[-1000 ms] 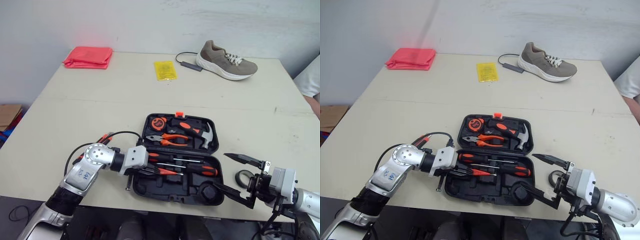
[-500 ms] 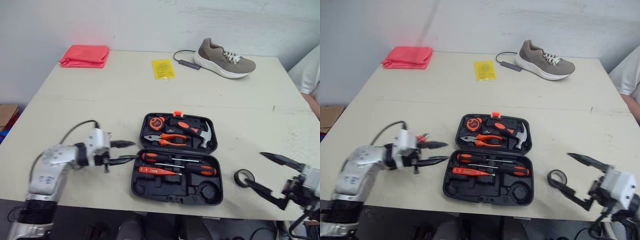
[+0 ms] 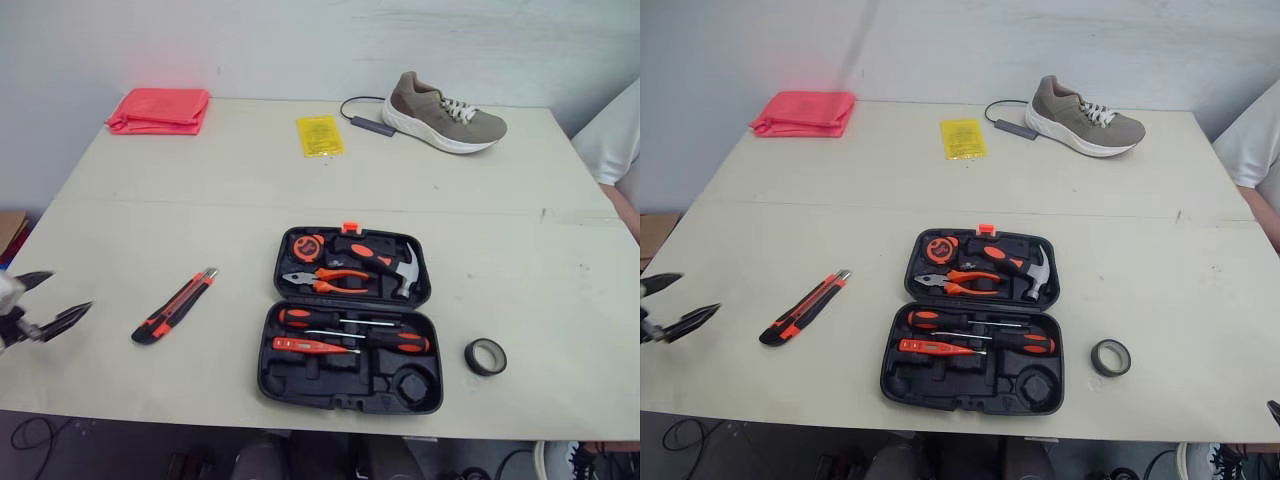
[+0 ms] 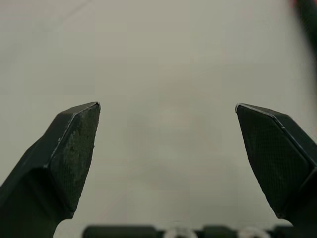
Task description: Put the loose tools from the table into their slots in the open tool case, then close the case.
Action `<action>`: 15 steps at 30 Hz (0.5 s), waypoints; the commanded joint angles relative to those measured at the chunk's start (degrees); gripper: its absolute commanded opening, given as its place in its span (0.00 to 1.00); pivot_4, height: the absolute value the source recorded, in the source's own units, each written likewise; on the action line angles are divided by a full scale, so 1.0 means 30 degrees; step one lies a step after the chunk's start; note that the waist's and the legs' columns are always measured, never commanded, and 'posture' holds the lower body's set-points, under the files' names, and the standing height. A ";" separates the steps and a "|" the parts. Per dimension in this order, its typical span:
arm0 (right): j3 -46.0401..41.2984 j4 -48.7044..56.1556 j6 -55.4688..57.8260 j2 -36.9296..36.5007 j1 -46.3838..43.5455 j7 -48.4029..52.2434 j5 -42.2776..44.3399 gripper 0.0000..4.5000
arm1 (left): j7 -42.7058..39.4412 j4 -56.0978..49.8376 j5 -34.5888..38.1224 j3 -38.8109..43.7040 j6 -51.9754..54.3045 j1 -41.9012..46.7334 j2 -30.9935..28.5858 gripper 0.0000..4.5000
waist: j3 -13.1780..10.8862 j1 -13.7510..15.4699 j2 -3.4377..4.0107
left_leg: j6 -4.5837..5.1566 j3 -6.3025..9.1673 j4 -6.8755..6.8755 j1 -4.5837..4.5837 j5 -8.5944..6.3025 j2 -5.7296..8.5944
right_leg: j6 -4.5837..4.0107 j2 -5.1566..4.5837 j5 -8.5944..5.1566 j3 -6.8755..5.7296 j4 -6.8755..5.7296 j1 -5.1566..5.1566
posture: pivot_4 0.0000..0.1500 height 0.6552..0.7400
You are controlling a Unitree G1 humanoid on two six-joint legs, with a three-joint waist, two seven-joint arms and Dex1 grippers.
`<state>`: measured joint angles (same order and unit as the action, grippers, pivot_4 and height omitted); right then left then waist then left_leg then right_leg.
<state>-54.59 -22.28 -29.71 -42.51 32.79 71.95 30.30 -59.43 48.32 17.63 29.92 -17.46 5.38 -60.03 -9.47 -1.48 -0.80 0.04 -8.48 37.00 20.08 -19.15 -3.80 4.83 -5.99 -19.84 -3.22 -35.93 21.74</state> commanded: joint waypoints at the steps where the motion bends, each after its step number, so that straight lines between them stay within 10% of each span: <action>1: -0.0222 -0.0174 -0.0776 -0.0170 0.0057 0.0048 0.0205 1.00 | 0.0188 0.1847 0.0238 0.1102 -0.1239 -0.0531 -0.0600 0.99 | -0.0007 -0.0088 0.0010 | -0.0001 0.0001 0.0002 -0.0001 0.0000 0.0001 | 0.0001 -0.0012 0.0000 -0.0002 -0.0004 0.0001 | 1.00 1.00; 15: 0.3576 0.5326 0.2573 0.0078 -0.3044 -0.1112 0.1703 1.00 | -0.0459 -0.9168 0.2650 0.0081 0.5740 -0.2128 0.1548 0.99 | -0.0049 -0.0062 0.0086 | -0.0111 0.0030 -0.0002 0.0015 0.0006 0.0040 | 0.0019 -0.0089 0.0035 -0.0049 -0.0024 -0.0001 | 1.00 1.00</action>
<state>-44.53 -10.94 -24.08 -42.39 24.12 69.84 32.96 -61.89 27.48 23.29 30.23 -5.11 -0.11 -55.09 -9.62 -1.67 -0.54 -0.27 -8.39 37.00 20.13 -19.12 -3.68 4.89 -6.26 -19.73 -3.37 -36.02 21.73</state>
